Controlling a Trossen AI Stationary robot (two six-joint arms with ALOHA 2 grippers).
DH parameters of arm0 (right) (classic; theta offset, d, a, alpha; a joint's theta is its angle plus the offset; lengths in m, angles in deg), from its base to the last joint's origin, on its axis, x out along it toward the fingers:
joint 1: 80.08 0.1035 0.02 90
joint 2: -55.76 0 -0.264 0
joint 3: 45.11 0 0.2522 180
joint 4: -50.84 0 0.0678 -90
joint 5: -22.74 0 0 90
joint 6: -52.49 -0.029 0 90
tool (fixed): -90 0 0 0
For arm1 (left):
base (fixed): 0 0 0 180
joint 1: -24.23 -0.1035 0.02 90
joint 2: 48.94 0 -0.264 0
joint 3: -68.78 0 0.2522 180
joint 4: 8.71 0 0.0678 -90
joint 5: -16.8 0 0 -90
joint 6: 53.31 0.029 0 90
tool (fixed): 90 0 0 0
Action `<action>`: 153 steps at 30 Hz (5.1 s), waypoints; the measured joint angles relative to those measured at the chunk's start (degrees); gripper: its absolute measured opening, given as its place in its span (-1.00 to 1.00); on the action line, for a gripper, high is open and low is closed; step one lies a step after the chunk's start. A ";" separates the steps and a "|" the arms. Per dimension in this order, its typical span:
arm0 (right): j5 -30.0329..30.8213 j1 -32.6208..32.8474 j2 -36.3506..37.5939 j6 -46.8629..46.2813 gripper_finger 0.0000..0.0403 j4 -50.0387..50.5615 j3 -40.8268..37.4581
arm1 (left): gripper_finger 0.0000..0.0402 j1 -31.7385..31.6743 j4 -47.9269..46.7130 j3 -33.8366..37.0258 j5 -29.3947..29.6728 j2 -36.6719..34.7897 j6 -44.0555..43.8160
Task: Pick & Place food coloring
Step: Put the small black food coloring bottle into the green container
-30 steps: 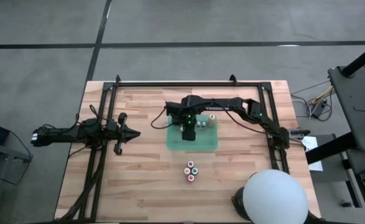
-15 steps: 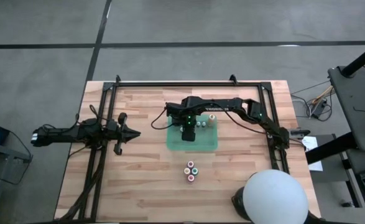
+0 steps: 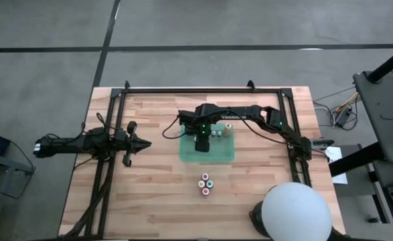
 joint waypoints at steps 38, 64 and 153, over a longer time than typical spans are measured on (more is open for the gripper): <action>0.15 -6.86 10.69 -11.10 -0.34 0.40 0.20 | -1.00 0.03 0.00 -0.01 0.00 0.01 -0.01; 0.09 -15.76 10.05 -36.03 -0.39 -1.27 -3.73 | -1.00 -0.02 0.02 0.00 0.01 0.01 0.00; -1.44 -17.86 0.28 -41.58 -0.04 -1.95 -1.36 | -1.00 0.05 0.00 -0.02 -0.01 0.00 0.00</action>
